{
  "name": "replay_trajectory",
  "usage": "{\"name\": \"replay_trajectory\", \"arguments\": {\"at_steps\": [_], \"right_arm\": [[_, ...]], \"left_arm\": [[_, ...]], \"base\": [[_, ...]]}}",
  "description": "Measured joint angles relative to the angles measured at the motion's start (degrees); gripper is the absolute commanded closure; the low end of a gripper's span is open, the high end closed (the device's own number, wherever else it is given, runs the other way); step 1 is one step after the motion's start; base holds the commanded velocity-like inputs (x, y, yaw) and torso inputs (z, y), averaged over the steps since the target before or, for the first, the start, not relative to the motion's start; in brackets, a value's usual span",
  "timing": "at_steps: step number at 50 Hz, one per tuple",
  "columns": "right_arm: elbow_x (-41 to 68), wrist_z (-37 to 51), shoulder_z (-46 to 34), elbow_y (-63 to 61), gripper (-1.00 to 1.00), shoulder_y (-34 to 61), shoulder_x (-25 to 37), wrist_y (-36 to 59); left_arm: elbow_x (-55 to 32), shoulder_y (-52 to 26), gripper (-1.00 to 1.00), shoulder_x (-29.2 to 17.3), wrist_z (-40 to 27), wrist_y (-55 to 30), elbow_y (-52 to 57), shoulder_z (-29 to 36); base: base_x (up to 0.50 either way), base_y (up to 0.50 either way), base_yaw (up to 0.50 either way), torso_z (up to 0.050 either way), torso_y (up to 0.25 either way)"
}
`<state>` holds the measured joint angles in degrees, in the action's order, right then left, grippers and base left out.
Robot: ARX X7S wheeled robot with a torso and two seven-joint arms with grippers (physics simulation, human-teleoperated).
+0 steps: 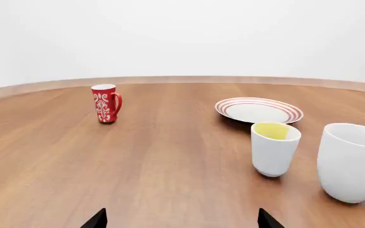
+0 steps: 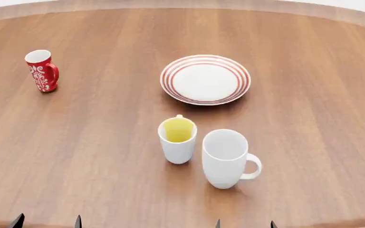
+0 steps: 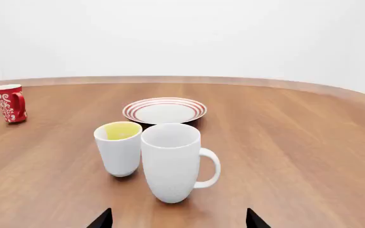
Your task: Pick up the red mug and put it on the plate
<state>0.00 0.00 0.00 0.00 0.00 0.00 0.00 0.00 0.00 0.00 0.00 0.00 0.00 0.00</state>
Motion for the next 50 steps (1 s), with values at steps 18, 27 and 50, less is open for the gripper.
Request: {"name": "replay_trajectory", "arguments": {"at_steps": [18,27,50], "right_arm": [[0.6,3.1,-2.8,2.3,-1.0,0.3,2.0,-2.0],[2.0,3.9,-4.1,1.1,-1.0,0.3,3.0,-0.7],[5.0,6.0,-6.5,0.6,-1.0,1.1,5.1,2.5]], "left_arm": [[-2.7,2.0,-1.0,-2.1,-4.4,2.0,2.2,0.3],[-4.0,0.7,-1.0,-3.9,-5.4,1.0,0.8,3.6],[-6.2,-0.5,-1.0,-6.0,-6.8,0.3,-0.7,7.5]], "base": [[0.0,0.0,0.0,0.0,0.0],[0.0,0.0,0.0,0.0,0.0],[0.0,-0.19,0.0,0.0,0.0]]}}
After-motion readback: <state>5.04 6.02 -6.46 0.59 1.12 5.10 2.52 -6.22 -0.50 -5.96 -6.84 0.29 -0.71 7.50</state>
